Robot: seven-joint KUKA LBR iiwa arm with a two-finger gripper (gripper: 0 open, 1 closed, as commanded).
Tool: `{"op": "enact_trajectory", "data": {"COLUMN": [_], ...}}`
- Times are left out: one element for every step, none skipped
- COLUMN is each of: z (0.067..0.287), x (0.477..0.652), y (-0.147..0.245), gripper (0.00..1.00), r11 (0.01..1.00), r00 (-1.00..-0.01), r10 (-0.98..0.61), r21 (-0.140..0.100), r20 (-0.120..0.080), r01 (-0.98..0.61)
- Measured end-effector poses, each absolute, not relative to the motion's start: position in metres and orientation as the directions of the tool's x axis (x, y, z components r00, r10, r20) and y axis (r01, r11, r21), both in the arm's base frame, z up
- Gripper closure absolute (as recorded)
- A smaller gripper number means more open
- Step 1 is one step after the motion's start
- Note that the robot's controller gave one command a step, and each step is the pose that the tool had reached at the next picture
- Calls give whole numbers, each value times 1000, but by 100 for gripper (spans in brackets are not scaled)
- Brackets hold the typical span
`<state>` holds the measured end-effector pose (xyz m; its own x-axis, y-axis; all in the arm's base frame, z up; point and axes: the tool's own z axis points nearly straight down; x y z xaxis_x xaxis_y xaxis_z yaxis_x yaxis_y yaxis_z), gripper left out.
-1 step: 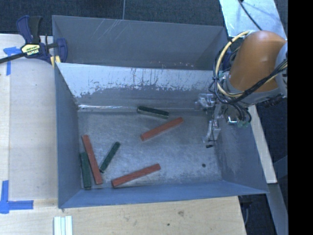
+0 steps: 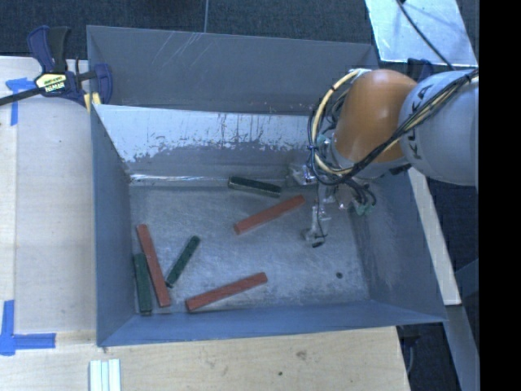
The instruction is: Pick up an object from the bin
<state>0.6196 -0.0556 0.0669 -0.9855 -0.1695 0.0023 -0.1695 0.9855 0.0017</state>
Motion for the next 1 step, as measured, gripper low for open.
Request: {"op": "enact_trajectory", "data": {"z": [71], "x": [622], "y": [-56], "gripper": [100], "r11": [986], "r00": [-986], "r10": [-169], "r21": [-1], "r20": [-4], "r01": [-169]}}
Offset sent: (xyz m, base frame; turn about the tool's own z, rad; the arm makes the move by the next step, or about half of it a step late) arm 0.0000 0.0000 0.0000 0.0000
